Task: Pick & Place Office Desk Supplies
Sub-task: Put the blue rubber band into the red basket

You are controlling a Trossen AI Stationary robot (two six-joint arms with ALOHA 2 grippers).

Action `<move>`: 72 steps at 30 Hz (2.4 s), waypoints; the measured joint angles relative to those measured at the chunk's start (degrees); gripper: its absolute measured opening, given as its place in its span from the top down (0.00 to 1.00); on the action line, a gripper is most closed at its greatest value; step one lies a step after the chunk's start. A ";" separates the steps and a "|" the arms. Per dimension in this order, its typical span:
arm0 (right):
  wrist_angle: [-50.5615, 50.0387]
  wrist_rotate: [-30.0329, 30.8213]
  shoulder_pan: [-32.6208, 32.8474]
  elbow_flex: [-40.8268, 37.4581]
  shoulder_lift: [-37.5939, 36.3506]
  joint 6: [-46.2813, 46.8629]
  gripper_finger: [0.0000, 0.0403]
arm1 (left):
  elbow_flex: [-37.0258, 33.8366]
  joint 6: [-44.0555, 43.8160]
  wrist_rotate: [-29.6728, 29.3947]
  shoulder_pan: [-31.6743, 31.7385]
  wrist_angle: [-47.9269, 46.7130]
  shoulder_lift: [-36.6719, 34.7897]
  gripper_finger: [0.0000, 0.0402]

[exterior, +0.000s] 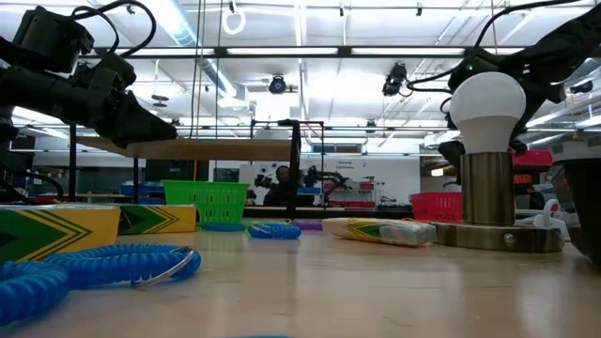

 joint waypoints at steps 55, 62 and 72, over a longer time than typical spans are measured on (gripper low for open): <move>-0.99 -24.58 37.22 54.32 51.44 -26.31 0.53 | 0.02 0.20 0.02 0.00 0.38 -0.02 0.74; -2.68 -30.76 37.26 60.84 57.52 -27.68 0.53 | 0.02 0.22 0.02 0.00 0.44 -0.02 0.74; -3.88 -32.59 36.09 64.86 63.12 -29.29 0.53 | 0.02 0.21 0.02 0.00 0.70 -0.02 0.74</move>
